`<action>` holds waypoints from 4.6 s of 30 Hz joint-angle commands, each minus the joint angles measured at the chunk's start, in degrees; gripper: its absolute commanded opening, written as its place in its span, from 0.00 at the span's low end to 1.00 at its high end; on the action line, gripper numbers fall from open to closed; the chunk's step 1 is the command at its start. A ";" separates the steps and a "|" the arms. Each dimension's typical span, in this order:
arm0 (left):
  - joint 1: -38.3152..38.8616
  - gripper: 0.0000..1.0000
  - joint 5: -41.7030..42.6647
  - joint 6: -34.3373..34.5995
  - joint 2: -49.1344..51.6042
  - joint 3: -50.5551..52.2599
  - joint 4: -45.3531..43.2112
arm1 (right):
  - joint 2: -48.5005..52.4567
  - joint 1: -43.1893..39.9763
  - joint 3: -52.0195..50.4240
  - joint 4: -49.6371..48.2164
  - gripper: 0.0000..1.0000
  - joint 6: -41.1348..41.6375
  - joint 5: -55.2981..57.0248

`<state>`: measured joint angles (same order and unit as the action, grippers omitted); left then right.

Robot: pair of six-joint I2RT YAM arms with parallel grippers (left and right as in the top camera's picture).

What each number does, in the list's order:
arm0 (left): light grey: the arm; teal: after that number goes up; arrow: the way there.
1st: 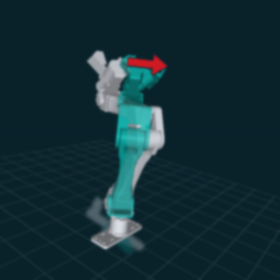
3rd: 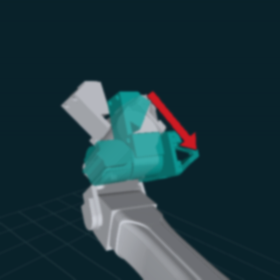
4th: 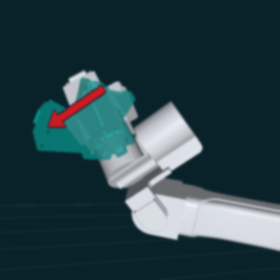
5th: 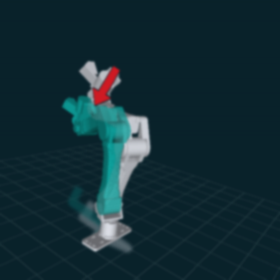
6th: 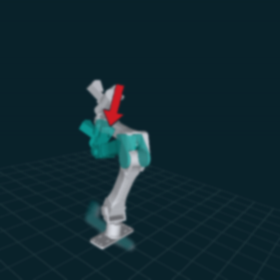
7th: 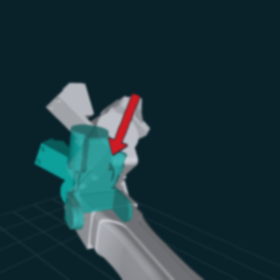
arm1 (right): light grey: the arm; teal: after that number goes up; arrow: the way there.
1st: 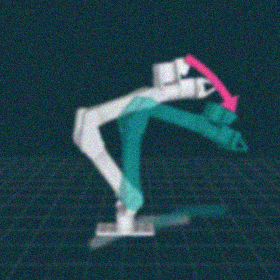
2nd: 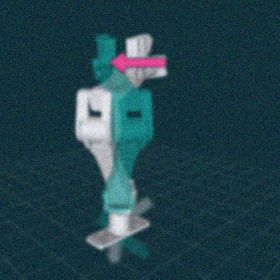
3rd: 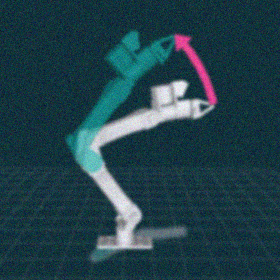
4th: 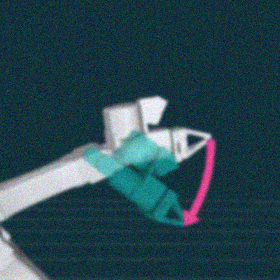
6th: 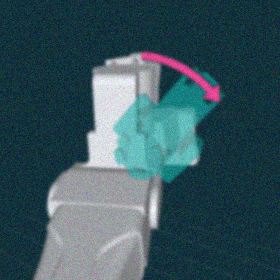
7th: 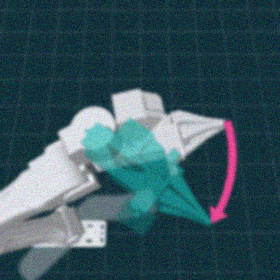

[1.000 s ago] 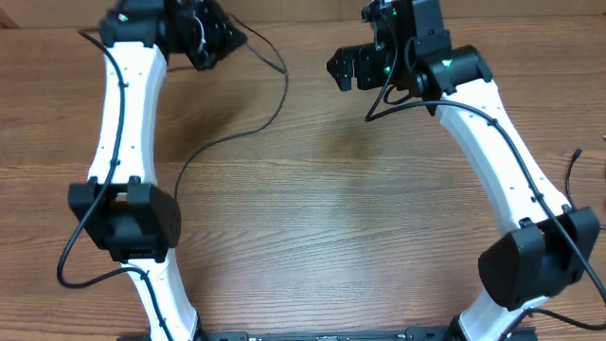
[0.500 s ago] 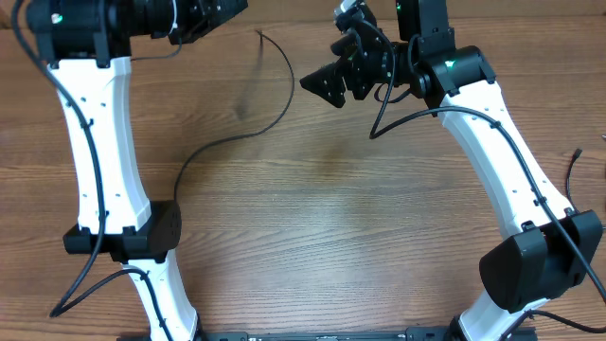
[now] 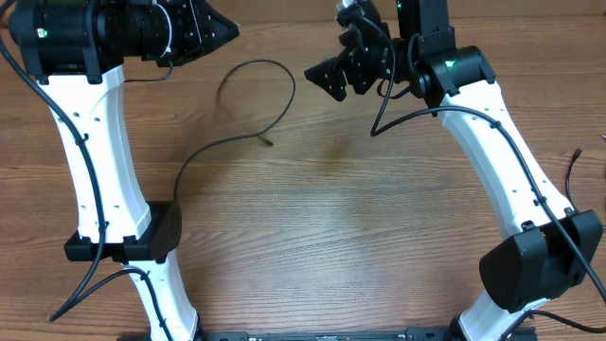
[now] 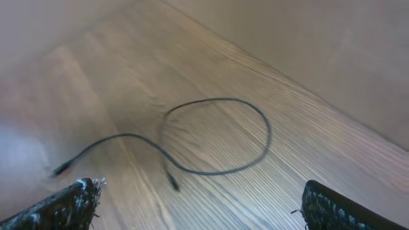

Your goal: Untangle cables

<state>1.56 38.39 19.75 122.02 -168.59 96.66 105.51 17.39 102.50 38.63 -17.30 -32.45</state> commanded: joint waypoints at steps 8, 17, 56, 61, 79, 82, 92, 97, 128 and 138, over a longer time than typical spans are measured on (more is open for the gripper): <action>4.42 0.17 -14.21 1.77 -0.90 2.08 0.13 | 0.46 0.72 -0.17 1.73 1.00 5.57 4.09; 4.46 0.20 -6.82 1.75 -0.90 2.08 0.13 | 6.16 4.79 -0.17 6.05 1.00 5.18 3.82; 3.02 0.28 -7.34 12.66 -0.90 2.08 0.13 | 27.10 15.45 -0.17 -16.35 0.88 -21.73 -1.36; 3.02 0.29 -5.33 11.26 -0.90 2.08 0.13 | 27.58 15.45 -0.17 -17.07 0.88 -21.27 -1.05; 3.02 0.37 -5.29 11.08 -0.90 2.08 0.13 | 31.12 15.50 -0.17 -15.58 0.83 -22.10 -3.19; 3.02 0.37 -5.31 11.08 -0.90 2.08 0.13 | 31.30 15.39 -0.20 -15.15 0.84 -22.10 -2.78; 3.30 0.38 -3.67 11.06 -0.90 2.08 0.13 | 34.38 15.34 -0.20 -15.32 0.85 -27.17 -2.82; 3.39 0.41 -3.58 11.06 -0.90 2.10 0.13 | 34.77 15.34 -0.17 -15.78 0.41 -27.58 -2.82; 4.57 0.45 -2.34 8.50 -0.90 2.10 0.13 | 27.67 -10.69 2.67 -17.27 0.04 -13.68 -1.09; 7.69 0.47 -4.52 1.36 -0.90 2.10 0.13 | 20.94 -27.91 2.67 -11.98 0.04 -10.78 -1.73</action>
<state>8.19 35.11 25.96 122.02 -166.41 96.68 132.79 -7.38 103.44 26.81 -29.47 -33.67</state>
